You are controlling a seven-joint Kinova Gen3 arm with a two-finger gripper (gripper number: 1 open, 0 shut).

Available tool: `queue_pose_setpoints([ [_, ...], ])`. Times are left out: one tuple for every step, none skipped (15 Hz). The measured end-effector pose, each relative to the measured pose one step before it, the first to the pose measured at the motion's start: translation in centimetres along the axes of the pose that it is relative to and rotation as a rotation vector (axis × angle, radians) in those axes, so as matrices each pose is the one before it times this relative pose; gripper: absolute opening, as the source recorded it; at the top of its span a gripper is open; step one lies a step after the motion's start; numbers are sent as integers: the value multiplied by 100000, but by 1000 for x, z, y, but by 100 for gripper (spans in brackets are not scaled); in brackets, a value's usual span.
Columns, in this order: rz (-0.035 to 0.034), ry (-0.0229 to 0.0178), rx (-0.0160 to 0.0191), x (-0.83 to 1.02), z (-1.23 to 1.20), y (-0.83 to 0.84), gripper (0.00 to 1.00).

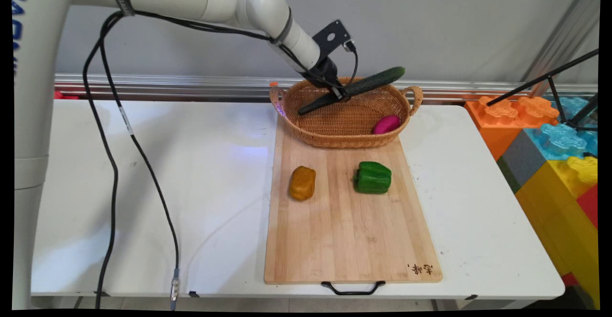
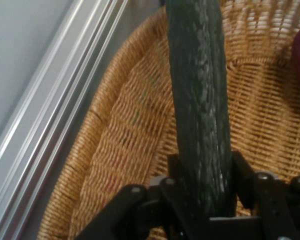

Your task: Place the picked object in the vegetable basket

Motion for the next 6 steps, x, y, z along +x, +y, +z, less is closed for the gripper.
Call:
queue_pose_setpoints([
  [-170, -595, 250, -166, 218, -29, 0],
  [-109, -367, 346, 0, 75, -14, 100],
  [-417, -146, 411, 163, -137, 17, 100],
  [-517, 84, 295, 264, -288, 56, 100],
  [-700, 446, 136, 436, -504, 118, 100],
  [-395, 750, 223, 514, -694, 138, 100],
])
